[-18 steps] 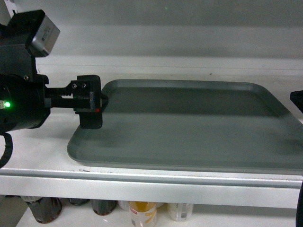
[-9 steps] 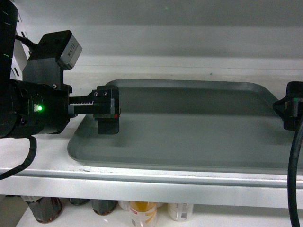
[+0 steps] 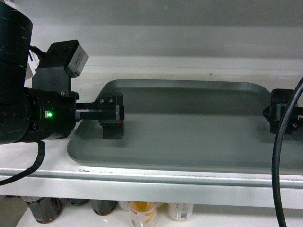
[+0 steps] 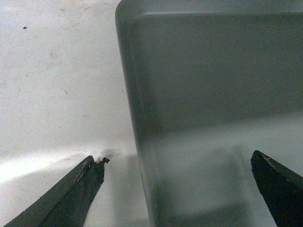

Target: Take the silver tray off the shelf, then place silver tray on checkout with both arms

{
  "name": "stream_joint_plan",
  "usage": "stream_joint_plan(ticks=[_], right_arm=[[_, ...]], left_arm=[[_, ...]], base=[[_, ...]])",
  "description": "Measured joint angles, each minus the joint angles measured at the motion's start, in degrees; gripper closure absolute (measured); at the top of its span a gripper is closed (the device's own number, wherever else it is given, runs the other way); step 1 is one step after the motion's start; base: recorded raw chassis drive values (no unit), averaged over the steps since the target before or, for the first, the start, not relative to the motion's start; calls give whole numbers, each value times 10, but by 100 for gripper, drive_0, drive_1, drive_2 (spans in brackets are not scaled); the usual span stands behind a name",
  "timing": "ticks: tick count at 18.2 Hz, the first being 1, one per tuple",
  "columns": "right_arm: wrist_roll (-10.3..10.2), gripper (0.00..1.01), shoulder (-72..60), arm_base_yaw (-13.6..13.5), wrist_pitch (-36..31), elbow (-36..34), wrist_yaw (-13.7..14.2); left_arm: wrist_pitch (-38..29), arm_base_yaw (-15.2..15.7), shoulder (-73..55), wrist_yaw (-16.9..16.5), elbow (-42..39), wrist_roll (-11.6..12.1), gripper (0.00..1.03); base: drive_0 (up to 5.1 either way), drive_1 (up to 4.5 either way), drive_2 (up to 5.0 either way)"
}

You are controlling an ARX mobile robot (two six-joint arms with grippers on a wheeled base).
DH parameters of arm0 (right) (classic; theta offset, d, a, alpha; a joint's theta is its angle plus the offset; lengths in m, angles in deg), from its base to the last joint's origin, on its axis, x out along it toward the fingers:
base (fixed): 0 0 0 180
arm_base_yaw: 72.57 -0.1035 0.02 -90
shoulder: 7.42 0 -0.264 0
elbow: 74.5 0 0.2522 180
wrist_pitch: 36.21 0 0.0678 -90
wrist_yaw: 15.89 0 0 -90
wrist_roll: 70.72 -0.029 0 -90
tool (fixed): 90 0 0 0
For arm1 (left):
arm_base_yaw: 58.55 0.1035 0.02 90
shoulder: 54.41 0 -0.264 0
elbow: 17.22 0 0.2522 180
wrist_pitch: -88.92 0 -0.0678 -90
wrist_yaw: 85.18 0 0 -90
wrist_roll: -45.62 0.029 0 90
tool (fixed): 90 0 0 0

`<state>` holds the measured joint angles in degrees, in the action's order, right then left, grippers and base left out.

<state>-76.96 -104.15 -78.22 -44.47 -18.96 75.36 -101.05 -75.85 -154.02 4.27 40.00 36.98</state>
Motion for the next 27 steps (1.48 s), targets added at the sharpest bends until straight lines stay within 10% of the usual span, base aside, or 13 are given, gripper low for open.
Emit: stream_joint_plan(ticks=[12,14,24,27], right_arm=[[3,4,-16,-4,-57,-28,6],[3,18,-16,-7,-60,-30,9],[-2,96,-17,-18,-85,-42,21],[-19,98,-14,-19,-80,-41,22]], left_arm=[[-15,-11,-5,23,-7,35,5],[-16,-12,-5,28,-8,38,6],[-24,-19,-3,61,-12,45,83],[-27,-17,-2,65,-12,7,99]], base=[[0,0,0],[0,0,0],[0,0,0],[0,0,0]])
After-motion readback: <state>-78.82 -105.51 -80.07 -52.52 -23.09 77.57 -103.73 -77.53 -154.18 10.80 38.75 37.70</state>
